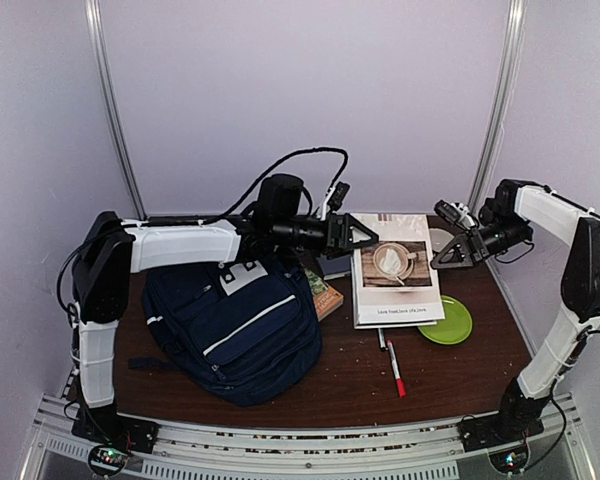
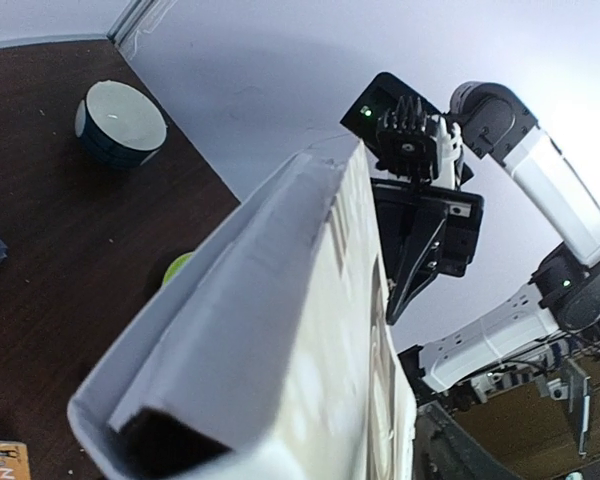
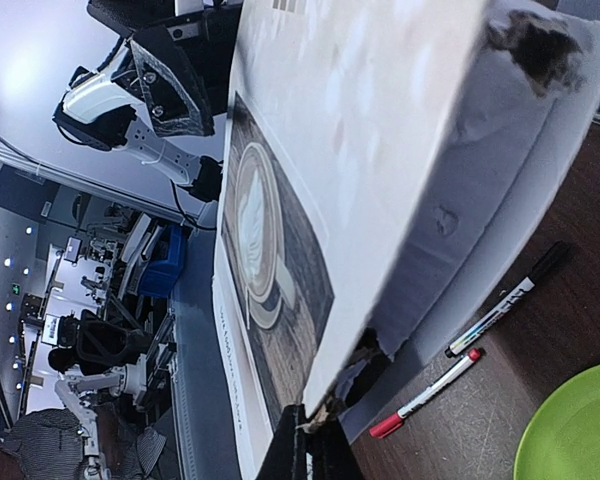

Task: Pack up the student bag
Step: Pass from the right arm to the left

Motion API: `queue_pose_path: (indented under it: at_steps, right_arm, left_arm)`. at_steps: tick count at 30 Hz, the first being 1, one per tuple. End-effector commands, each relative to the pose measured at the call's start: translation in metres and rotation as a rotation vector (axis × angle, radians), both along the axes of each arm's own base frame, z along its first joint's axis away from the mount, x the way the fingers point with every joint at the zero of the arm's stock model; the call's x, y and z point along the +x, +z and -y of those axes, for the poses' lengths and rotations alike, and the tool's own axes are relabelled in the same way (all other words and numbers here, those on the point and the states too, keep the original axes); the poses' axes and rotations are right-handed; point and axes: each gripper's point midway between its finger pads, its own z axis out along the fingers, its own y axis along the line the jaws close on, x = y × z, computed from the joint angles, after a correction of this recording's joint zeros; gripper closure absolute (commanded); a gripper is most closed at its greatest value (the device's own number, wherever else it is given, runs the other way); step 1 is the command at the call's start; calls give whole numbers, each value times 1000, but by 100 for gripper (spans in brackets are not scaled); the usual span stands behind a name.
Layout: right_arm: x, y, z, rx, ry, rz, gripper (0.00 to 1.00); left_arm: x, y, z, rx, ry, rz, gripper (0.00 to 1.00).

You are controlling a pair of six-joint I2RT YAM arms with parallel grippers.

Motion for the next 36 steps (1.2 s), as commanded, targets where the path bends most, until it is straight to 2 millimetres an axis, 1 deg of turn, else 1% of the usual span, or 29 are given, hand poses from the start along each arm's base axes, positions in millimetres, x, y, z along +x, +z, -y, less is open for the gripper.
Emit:
queue_pose_path:
  at_steps: [1,6,8,10,11,13,17,20,22,23,25,27,30,31,36]
  right_arm:
    - [10,3,-3,-1,-24,14,100]
    - [31,-8,1,-69,-126,24,100]
    - [40,-9,5,-107,-179,46,92]
    - [45,-3,7,-126,-210,97,83]
    - [47,0,7,-127,-220,117,80]
    - [48,7,7,-120,-234,141,78]
    - [47,10,6,-111,-229,135,73]
    - [41,14,6,-105,-206,146,66]
    - [36,19,6,-80,-187,164,58]
    - [33,21,6,-66,-180,170,52]
    - [31,22,5,-51,-165,173,38]
    - [27,23,3,-39,-138,169,29]
    - [24,34,-5,-11,-95,184,6]
    - [25,41,-8,2,-84,194,1]
    - [27,60,-33,30,-29,227,0]
  left_arm:
    - [-7,11,7,-105,-56,-8,33]
    - [-10,17,3,-118,-63,0,44]
    - [-9,20,0,-125,-57,6,46]
    - [-9,25,-4,-136,-49,18,50]
    - [-9,28,-6,-145,-45,29,51]
    - [-8,33,-10,-155,-33,44,52]
    - [-5,35,-17,-168,-18,48,55]
    - [-3,36,-24,-183,-7,42,57]
    - [-3,41,-32,-199,5,40,57]
    - [-1,43,-37,-205,11,43,58]
    - [1,54,-47,-218,23,56,58]
    - [2,66,-58,-227,34,77,58]
    - [2,84,-70,-229,43,117,58]
    - [3,90,-74,-228,48,133,58]
    - [9,118,-96,-241,79,185,58]
